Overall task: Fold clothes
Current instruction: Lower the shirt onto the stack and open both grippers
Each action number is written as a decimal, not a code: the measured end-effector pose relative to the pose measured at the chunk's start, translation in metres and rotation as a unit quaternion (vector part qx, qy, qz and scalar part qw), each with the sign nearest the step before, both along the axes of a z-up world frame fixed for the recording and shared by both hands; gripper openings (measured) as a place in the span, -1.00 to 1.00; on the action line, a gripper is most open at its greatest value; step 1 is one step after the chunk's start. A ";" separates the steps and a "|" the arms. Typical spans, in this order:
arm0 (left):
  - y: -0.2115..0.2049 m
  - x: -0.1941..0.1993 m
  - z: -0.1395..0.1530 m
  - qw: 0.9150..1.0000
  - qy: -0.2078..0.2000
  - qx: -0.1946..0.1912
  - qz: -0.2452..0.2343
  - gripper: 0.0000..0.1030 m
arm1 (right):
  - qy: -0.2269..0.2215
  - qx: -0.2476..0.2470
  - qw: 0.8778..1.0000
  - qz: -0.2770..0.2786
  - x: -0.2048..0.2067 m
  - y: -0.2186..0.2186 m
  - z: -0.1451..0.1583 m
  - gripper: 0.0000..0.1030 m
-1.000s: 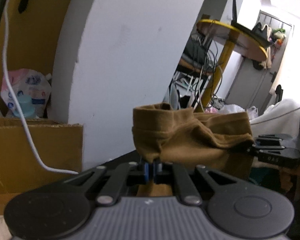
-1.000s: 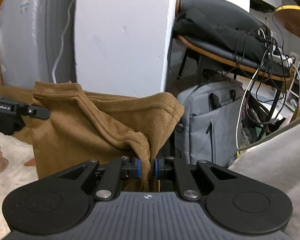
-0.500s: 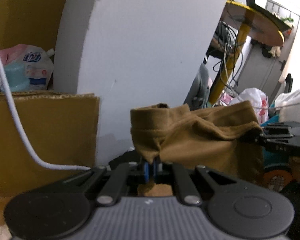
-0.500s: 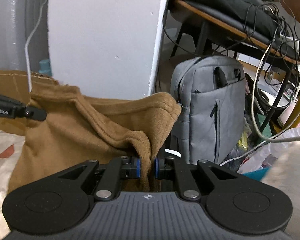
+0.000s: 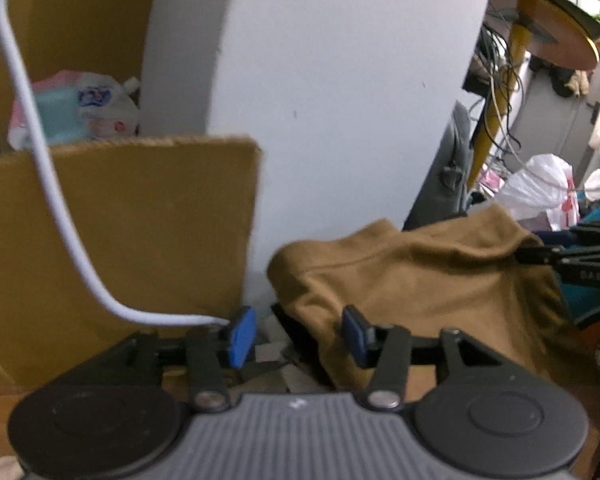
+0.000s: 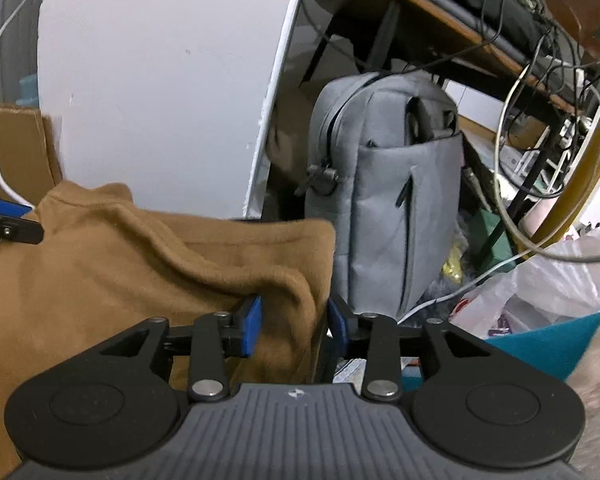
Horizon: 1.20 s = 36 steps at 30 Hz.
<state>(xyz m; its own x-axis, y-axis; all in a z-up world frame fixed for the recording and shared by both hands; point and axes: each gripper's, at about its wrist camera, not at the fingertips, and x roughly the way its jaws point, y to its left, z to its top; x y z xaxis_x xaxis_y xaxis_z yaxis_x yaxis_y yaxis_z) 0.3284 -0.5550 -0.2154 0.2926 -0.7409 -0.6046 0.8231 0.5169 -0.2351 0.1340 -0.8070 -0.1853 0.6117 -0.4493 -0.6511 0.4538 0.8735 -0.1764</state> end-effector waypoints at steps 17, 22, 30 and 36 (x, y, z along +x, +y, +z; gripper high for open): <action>0.004 -0.022 0.000 0.998 -0.023 0.005 -0.053 0.12 | 0.012 0.017 1.000 -0.007 0.003 -0.011 -0.007 -0.74; -0.006 -0.001 -0.020 0.999 -0.010 -0.002 -0.035 0.13 | 0.025 0.016 1.000 -0.010 0.011 -0.025 -0.024 -0.76; -0.018 0.030 -0.032 1.000 -0.018 -0.012 -0.005 0.20 | 0.050 -0.001 0.999 -0.018 0.040 -0.033 -0.051 -0.78; -0.009 0.030 -0.032 0.999 0.006 -0.018 0.042 0.20 | 0.025 -0.009 0.998 -0.053 0.045 -0.038 -0.048 -0.62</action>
